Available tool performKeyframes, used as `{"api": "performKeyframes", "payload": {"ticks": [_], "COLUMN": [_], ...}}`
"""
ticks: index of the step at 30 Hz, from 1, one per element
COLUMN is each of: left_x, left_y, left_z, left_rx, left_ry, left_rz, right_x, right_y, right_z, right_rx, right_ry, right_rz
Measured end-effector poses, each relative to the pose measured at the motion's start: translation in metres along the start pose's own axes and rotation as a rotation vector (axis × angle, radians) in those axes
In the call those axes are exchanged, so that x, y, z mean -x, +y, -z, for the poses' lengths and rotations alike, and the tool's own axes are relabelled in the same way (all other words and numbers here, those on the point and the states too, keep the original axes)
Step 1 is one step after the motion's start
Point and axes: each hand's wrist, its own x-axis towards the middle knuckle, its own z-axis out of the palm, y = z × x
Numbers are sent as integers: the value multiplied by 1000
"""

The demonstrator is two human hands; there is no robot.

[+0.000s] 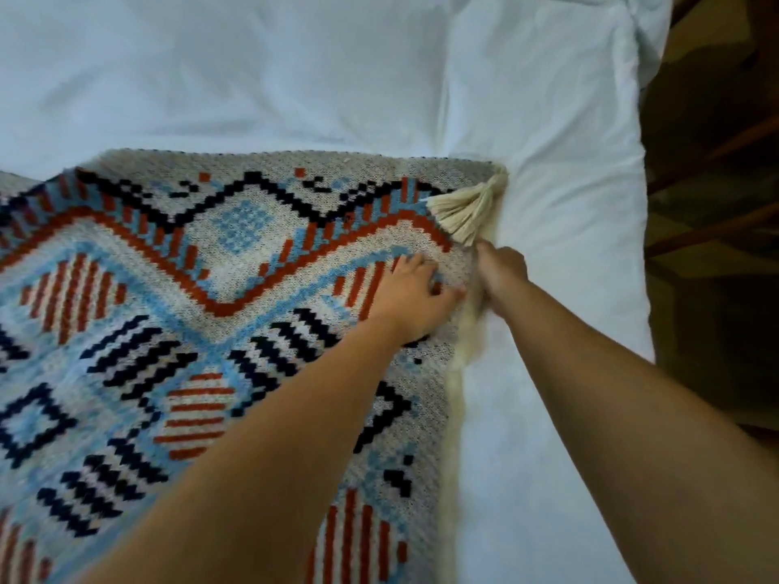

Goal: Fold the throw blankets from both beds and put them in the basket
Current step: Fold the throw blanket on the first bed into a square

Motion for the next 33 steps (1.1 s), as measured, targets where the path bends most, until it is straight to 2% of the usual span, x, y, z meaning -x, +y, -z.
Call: {"api": "performKeyframes", "payload": {"ticks": [3, 10, 16, 23, 28, 33], "left_x": [31, 121, 216, 320, 382, 405], "left_y": [3, 3, -19, -31, -29, -20], "left_z": [-28, -84, -137, -207, -259, -276], "left_rx": [-116, -248, -306, -386, -321, -193], "left_ry": [-96, -112, -194, -154, -112, -20], "left_rz": [-18, 58, 86, 161, 318, 284], "right_x": [28, 117, 190, 259, 290, 304], "right_y": [26, 113, 196, 293, 341, 368], "right_z": [-8, -17, -25, -39, -39, -27], "right_rx": [80, -100, -119, -91, -31, 140], "right_ry": [-32, -192, -262, -255, -288, -228], "right_rz": [40, -56, 4, -1, 62, 175]}}
